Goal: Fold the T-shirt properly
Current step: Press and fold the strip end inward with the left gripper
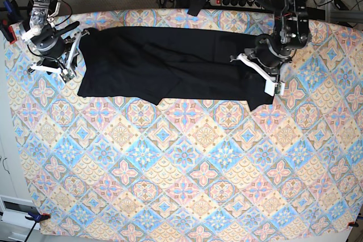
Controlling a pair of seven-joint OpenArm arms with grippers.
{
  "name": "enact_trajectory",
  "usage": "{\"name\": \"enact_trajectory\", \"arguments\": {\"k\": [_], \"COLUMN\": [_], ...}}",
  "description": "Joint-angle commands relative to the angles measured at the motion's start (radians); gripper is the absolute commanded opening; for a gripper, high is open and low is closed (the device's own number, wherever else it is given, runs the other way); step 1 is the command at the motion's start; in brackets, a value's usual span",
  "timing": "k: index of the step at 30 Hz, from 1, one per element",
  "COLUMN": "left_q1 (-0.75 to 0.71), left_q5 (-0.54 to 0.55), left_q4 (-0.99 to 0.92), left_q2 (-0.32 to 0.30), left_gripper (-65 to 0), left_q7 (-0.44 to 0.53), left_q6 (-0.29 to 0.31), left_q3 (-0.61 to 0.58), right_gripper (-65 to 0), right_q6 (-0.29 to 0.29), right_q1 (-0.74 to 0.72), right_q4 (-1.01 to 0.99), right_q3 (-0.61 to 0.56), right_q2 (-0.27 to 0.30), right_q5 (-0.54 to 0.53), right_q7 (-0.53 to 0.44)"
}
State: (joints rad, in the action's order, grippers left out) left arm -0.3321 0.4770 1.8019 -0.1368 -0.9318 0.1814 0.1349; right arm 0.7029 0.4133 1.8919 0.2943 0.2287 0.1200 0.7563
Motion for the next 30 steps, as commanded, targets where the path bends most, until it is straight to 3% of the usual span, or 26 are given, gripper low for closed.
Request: {"name": "enact_trajectory", "arguments": {"k": [1,10,19,27,30], "left_q1": [0.008,0.014,0.014,-0.019,-0.025], "left_q5": [0.009,0.009,0.101,0.296,0.306], "left_q4": [-0.006,-0.034,-0.027,0.111,0.112], "left_q2": [0.003,0.019,0.015,-0.103,-0.16], "left_gripper": [-65.0,-64.6,-40.0,-36.9,-36.9], "left_q7": [0.009,0.009,0.009,0.015,0.017], "left_q6": [0.005,0.005,0.005,0.005,0.002], "left_q3": [0.002,0.001,0.001,-0.047,-0.047], "right_gripper": [-49.9,-49.7,-49.7,-49.7,-49.7], "right_q6": [-0.005,-0.005,-0.005,-0.005,-0.005], "right_q1": [-0.003,-0.003,-0.003,-0.003,-0.003], "right_q4": [0.019,0.019,0.019,0.019,0.019], "right_q3": [0.006,0.061,0.061,0.061,0.061], "right_q2": [0.011,0.011,0.011,0.011,0.011], "right_q5": [-0.009,-0.009,-0.009,-0.009,-0.009], "right_q7": [-0.013,-0.013,-0.013,-0.013,-0.013]}}
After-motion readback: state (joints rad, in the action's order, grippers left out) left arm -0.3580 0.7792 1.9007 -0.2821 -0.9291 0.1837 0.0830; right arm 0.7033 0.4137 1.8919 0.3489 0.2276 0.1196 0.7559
